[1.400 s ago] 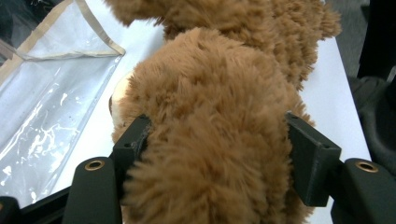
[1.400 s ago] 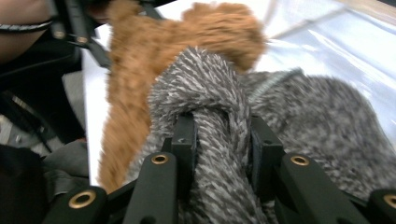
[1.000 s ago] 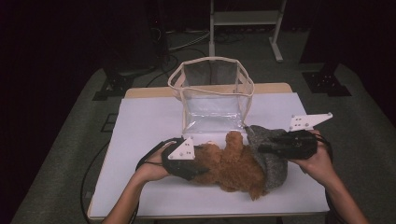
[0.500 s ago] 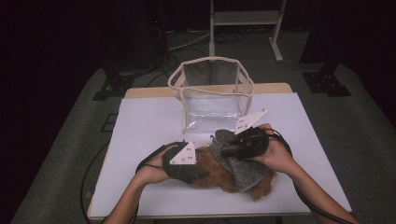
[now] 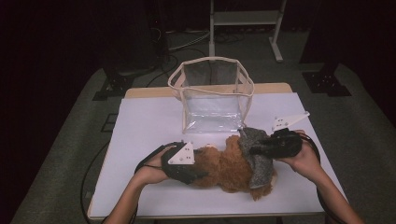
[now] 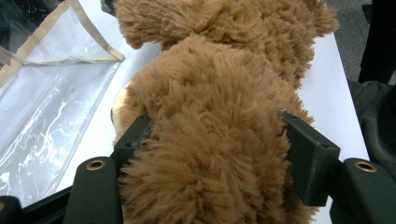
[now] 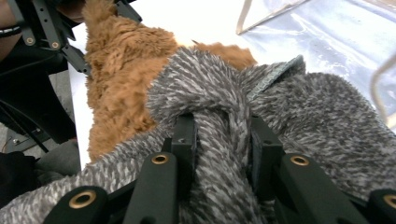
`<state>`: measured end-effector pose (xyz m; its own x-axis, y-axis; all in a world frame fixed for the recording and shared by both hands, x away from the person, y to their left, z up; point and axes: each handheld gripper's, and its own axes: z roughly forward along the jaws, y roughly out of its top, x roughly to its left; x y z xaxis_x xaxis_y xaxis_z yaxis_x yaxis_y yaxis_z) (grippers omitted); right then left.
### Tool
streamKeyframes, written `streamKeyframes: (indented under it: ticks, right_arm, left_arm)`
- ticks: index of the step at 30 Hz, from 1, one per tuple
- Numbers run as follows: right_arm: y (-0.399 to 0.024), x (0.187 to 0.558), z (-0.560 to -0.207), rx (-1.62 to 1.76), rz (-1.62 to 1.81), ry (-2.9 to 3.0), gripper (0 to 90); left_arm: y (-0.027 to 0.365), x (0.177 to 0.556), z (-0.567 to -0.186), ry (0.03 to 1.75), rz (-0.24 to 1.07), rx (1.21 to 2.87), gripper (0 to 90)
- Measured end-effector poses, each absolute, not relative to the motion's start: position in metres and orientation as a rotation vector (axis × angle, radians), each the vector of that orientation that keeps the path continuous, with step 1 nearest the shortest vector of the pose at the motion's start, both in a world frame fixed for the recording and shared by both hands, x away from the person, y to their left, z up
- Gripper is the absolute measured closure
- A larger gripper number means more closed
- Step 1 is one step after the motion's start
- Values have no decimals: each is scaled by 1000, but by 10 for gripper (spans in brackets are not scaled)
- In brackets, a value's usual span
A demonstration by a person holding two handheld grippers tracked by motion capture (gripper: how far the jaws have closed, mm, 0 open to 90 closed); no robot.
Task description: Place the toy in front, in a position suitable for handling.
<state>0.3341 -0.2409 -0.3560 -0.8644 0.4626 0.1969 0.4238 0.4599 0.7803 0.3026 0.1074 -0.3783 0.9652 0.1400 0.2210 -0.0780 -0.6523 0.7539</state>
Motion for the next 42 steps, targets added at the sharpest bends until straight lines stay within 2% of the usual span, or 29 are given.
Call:
streamKeyframes:
  ticks: [4,15,22,27,28,31,35,36,41,42]
  right_arm:
    - [-242,336,-356,817,1398,2645,679]
    - [-183,344,-361,663,1401,2741,675]
    - [-228,336,-364,783,1456,2667,675]
    - [-240,325,-348,766,1458,2629,676]
    - [-235,320,-332,704,1470,2609,676]
    - [-217,316,-312,602,1487,2598,675]
    - [-188,318,-304,508,1479,2621,673]
    - [-166,324,-309,460,1476,2661,671]
    - [-141,333,-335,456,1346,2747,630]
    - [-136,335,-353,447,1219,2761,551]
  left_arm:
    - [108,303,-379,41,326,2259,348]
    - [110,301,-382,30,339,2280,338]
    - [111,306,-385,49,311,2237,336]
    - [109,306,-385,56,316,2238,332]
    - [108,307,-385,62,318,2237,330]
    - [106,309,-385,65,319,2231,330]
    - [105,308,-385,62,324,2230,327]
    - [105,307,-385,61,327,2231,326]
    - [106,306,-386,54,329,2230,320]
    - [105,306,-389,57,329,2234,315]
